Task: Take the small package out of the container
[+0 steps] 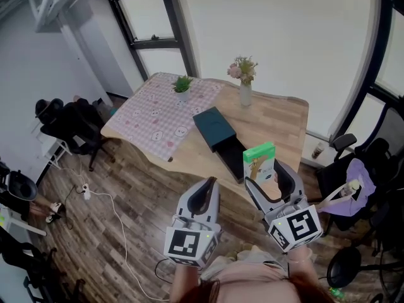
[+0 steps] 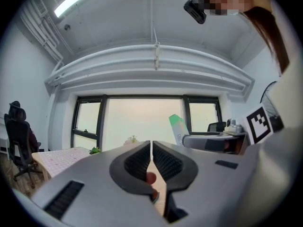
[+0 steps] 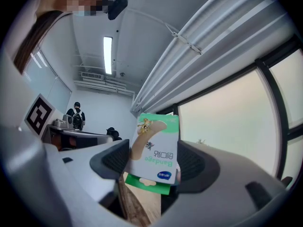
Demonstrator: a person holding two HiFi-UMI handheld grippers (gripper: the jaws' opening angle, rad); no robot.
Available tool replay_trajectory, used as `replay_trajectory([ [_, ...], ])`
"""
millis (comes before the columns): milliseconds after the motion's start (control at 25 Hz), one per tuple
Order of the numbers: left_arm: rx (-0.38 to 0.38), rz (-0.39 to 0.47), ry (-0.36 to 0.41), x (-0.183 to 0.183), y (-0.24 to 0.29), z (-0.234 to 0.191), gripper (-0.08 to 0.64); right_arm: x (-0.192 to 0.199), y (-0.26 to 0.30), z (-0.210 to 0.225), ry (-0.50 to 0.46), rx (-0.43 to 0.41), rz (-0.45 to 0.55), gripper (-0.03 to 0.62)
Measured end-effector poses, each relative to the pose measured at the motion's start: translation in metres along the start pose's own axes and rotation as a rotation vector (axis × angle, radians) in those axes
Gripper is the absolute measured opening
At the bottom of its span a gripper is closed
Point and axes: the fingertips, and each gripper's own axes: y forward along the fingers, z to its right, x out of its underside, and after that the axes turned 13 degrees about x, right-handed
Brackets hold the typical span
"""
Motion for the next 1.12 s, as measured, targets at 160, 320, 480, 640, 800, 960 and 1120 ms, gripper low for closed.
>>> replay_trajectory([
  [160, 0.000, -0.008, 0.002, 0.002, 0.018, 0.015, 0.018, 0.001, -0.004, 0.021, 0.000, 0.000, -0.005, 0.316],
  [320, -0.009, -0.018, 0.002, 0.002, 0.033, 0.025, 0.018, 0.002, -0.006, 0.038, 0.006, -0.009, -0.011, 0.314],
  [480, -0.020, -0.009, -0.002, -0.001, 0.046, 0.036, 0.018, 0.001, -0.009, 0.048, -0.007, -0.033, -0.003, 0.314],
  [640, -0.033, -0.017, 0.002, 0.000, 0.060, 0.046, 0.018, 0.001, -0.011, 0.062, -0.013, -0.048, 0.002, 0.314],
  [800, -0.043, -0.026, 0.007, 0.003, 0.065, 0.056, 0.018, 0.002, -0.016, 0.072, 0.001, -0.057, 0.009, 0.313],
  [960, -0.058, -0.033, 0.007, 0.005, 0.067, 0.066, 0.018, 0.004, -0.021, 0.080, 0.015, -0.065, 0.016, 0.313],
  [1120, -0.077, -0.040, 0.010, 0.007, 0.069, 0.069, 0.018, 0.007, -0.021, 0.083, 0.020, -0.081, 0.016, 0.313],
])
